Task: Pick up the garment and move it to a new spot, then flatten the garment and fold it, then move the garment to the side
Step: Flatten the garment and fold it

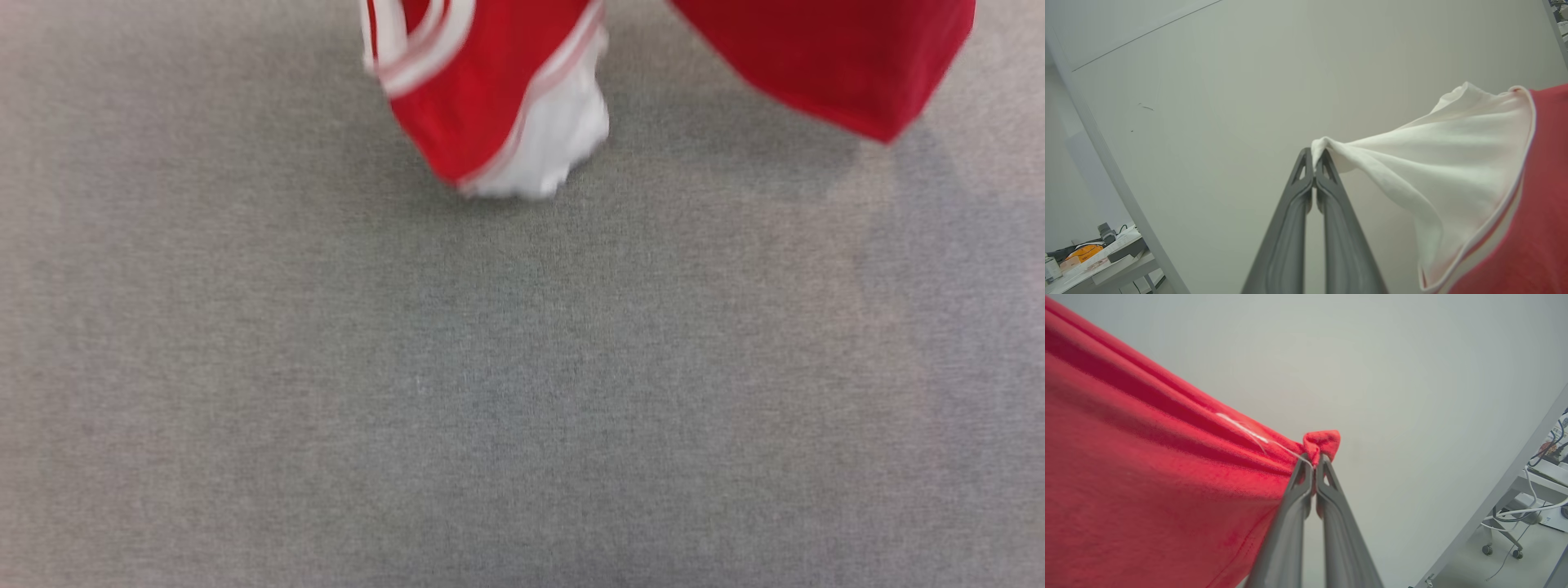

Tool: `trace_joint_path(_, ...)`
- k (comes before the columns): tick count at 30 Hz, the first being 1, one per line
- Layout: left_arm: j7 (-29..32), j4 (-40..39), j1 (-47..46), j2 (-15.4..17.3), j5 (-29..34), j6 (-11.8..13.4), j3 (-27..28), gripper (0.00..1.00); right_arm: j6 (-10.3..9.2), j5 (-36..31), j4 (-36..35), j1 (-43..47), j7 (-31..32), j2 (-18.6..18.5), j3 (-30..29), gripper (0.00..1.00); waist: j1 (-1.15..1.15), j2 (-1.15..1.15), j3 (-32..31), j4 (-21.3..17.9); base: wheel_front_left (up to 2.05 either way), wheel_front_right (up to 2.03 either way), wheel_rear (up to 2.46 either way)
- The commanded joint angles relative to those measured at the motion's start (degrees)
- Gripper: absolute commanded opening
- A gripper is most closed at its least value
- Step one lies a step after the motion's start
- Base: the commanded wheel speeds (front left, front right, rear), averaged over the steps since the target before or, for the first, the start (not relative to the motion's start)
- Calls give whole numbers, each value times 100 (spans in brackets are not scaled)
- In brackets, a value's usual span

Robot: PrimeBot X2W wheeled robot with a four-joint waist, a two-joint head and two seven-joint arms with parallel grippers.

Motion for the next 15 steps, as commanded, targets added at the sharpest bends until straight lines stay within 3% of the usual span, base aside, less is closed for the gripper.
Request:
trace_joint_path(1, 17, 297, -417, -39, 127, -78, -1, 0, -13, -118, 236, -277, -66, -65, 19, 0, -1, 0, 954, -97, 0, 0, 0)
trace_joint_path(6, -143, 1656, -1931, -521, 558, -412, -258, 0, -13, -456, 1192, -1541, -449, 138, 226, 0, -1, 0, 1452, -136, 0, 0, 0)
trace_joint_path(15, -1181, 3766, -3559, -1223, 1009, -553, -450, 0, -13, -1227, 2852, -3162, -1381, 840, 315, 0, -1, 0, 1853, -152, 0, 0, 0)
